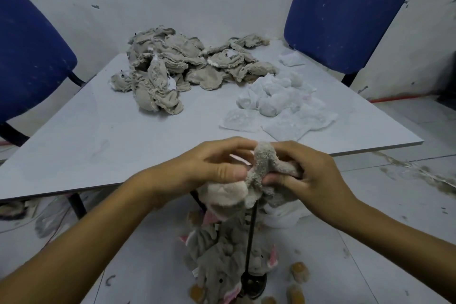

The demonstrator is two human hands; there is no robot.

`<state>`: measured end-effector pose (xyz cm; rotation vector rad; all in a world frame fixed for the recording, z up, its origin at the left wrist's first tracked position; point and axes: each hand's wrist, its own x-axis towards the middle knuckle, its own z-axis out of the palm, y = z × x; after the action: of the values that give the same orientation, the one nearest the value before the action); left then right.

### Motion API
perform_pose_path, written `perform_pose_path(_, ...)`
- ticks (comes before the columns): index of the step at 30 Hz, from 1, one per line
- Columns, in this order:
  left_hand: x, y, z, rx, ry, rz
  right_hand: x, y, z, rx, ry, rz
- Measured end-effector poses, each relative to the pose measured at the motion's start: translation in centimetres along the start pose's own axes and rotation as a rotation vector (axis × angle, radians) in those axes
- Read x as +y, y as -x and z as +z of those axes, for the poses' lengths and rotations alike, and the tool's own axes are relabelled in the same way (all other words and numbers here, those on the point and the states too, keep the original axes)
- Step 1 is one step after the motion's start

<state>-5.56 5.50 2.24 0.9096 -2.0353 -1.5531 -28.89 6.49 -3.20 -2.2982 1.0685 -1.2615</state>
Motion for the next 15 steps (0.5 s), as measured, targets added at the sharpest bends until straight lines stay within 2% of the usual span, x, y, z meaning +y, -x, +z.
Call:
perform_pose_path(2, 1.0, -0.4, 0.7, 0.114, -0.054, 0.055, -0.3, -0.1, 0.0, 0.050, -0.075, 0.033)
perform_pose_path(4, 1.2, -1.0, 1.8, 0.251, -0.293, 0.124, -0.8, -0.5, -0.1, 0.090, -0.151, -0.006)
perform_pose_path(5, 1.0, -1.2, 2.3, 0.316, -0.333, 0.171, -0.9, -0.7, -0.2, 0.115, -0.186, -0.031)
perform_pose_path(9, 1.1, -1.4, 1.8, 0.488, 0.034, 0.400, -1.3, -1.3, -1.3, 0.162, -0.330, 0.040)
perform_pose_path(10, 1.0, -1.3, 1.4, 0.481, 0.014, 0.409, -1.2, -1.2, -1.6, 0.187, -0.335, 0.065)
perform_pose_path(12, 0.1, -1.0, 0.8, 0.390, -0.267, 0.299, -1.3, -1.0, -1.6, 0.219, -0.232, 0.034)
perform_pose_path(14, -0.9, -0.9, 1.1, 0.242, -0.530, 0.125, -1.4, -0.6, -0.9, 0.112, -0.090, -0.084)
perform_pose_path(15, -1.3, -0.9, 1.3, 0.196, -0.550, 0.078, -1.4, -0.5, -0.5, 0.043, -0.037, -0.115)
